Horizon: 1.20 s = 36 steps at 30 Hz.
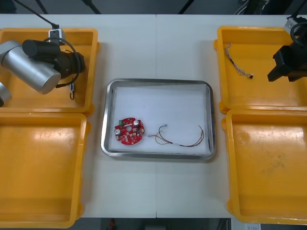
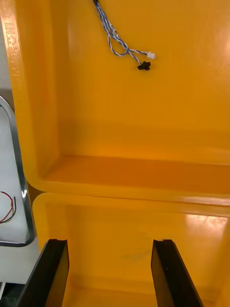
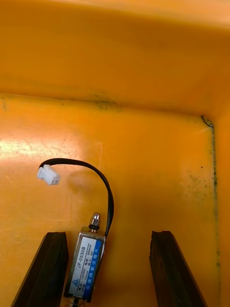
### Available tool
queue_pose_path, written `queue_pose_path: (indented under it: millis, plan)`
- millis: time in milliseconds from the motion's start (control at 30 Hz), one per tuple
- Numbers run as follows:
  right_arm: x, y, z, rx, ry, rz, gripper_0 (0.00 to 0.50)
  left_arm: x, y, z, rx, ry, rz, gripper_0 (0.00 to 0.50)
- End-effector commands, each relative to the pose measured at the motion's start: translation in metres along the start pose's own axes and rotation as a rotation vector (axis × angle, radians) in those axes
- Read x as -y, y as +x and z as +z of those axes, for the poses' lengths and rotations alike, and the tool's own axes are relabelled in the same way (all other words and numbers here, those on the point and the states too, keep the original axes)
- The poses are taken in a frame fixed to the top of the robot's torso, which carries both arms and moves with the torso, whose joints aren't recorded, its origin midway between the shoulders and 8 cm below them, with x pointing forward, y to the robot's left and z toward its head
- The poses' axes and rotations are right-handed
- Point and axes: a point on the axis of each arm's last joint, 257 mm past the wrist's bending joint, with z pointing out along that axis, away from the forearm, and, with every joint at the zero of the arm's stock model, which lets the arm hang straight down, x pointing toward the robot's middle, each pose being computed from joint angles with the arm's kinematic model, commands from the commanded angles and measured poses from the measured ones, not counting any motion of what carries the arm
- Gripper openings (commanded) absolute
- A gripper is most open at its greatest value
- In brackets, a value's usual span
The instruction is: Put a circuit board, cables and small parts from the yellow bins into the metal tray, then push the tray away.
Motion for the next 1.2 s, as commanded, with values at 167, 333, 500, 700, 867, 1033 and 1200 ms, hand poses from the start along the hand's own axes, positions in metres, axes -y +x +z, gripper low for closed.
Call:
queue_pose_path:
  millis: [167, 333, 500, 700, 867, 1033, 1200]
  plan:
    - [0.006, -0.052, -0.017, 0.054, 0.056, -0.102, 0.500, 0.010, -0.023, 0.000, 0.034, 0.005, 0.107, 0.500]
    - [0.006, -0.075, -0.007, 0.082, 0.050, -0.156, 0.500, 0.009, -0.022, 0.001, 0.032, 0.003, 0.118, 0.418]
    - [0.010, -0.097, 0.002, 0.119, 0.045, -0.238, 0.500, 0.009, -0.017, 0.002, 0.024, 0.000, 0.138, 0.102]
    - [0.007, -0.117, 0.018, 0.152, 0.041, -0.319, 0.500, 0.008, -0.017, 0.002, 0.023, -0.001, 0.145, 0.000]
    - [0.003, -0.131, 0.034, 0.171, 0.035, -0.349, 0.500, 0.006, -0.015, 0.001, 0.014, -0.003, 0.135, 0.000]
    - [-0.002, -0.146, 0.050, 0.206, 0.027, -0.361, 0.500, -0.003, -0.029, -0.007, 0.016, -0.008, 0.126, 0.000]
    - [-0.004, -0.161, 0.062, 0.250, 0.030, -0.341, 0.500, -0.019, -0.052, -0.026, 0.006, -0.057, 0.131, 0.000]
